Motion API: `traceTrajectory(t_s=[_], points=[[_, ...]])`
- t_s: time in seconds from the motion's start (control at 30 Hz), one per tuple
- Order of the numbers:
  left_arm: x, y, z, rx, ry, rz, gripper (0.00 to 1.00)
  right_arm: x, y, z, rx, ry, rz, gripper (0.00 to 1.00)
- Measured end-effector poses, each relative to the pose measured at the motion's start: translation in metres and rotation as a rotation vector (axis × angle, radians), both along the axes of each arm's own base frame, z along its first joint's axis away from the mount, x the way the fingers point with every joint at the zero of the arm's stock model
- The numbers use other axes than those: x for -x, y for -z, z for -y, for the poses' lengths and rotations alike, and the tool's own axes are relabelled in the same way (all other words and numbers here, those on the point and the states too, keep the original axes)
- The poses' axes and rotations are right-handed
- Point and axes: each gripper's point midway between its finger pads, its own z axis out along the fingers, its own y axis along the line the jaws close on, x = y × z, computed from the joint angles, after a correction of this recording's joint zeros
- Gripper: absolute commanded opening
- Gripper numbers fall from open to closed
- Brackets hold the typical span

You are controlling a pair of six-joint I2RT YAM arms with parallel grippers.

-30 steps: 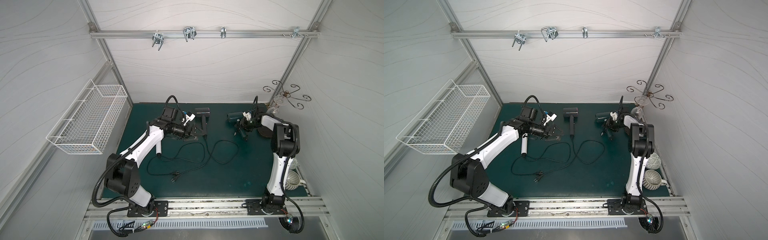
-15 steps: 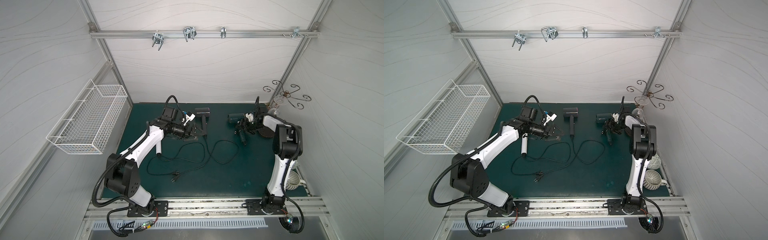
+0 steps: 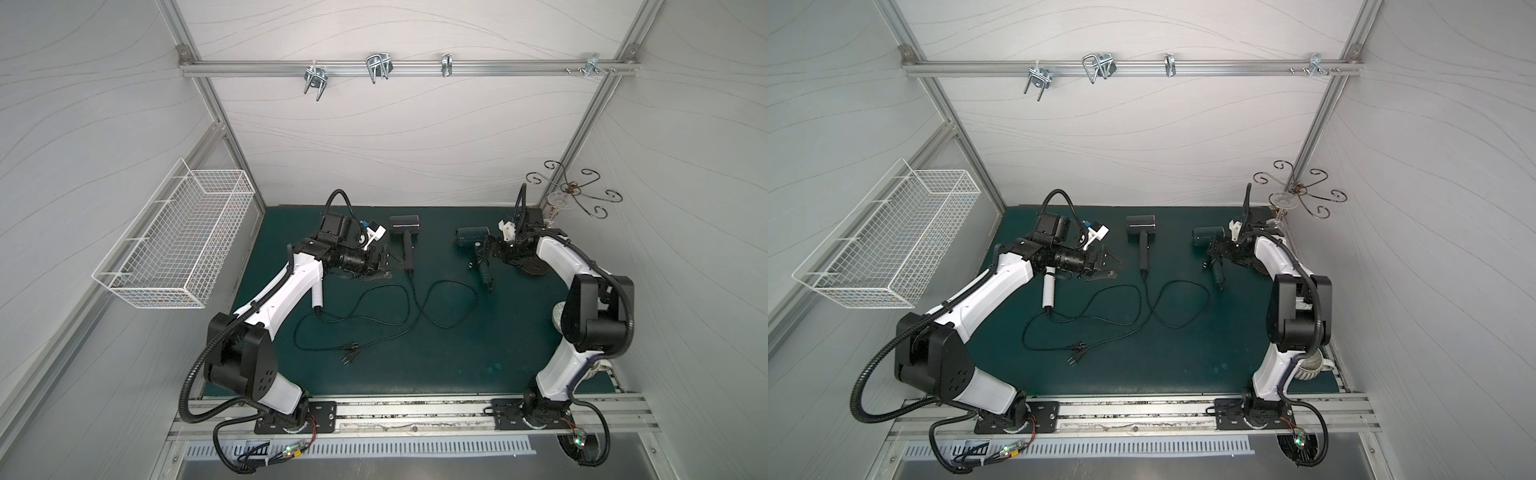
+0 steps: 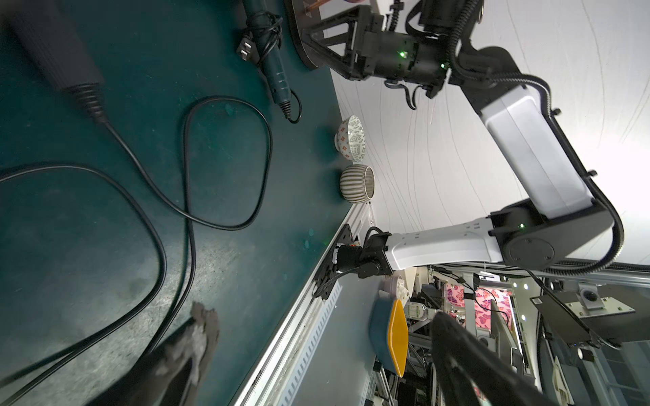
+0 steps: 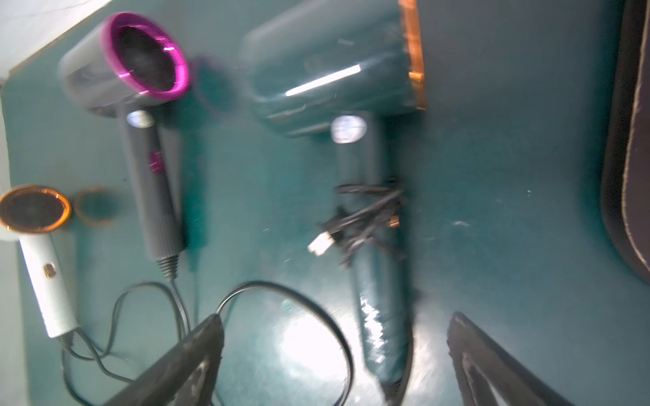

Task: Wrap the cord around the hair dryer
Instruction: Place the hair dryer at the center of the board, then pick up the hair dryer from the center of the board.

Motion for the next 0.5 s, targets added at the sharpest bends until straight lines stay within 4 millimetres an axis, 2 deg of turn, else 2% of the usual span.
traceTrajectory(t_s=[0.1, 0.3, 0.43, 0.5], points=[[-0.001, 0.001, -0.007, -0.012, -0.027, 0.010, 0.98, 0.010, -0.012, -0.030, 0.014, -0.058, 0.021, 0.99], [0.000, 0.010, -0.024, -0.042, -0.089, 0.006, 0.98, 0.035, -0.015, -0.091, -0.052, -0.188, -0.012, 0.99], [0.001, 0.010, -0.031, -0.055, -0.116, 0.016, 0.98, 0.042, -0.022, -0.126, -0.068, -0.268, 0.012, 0.99], [0.002, 0.009, -0.034, -0.061, -0.128, 0.026, 0.98, 0.037, -0.027, -0.147, -0.070, -0.297, 0.028, 0.99]])
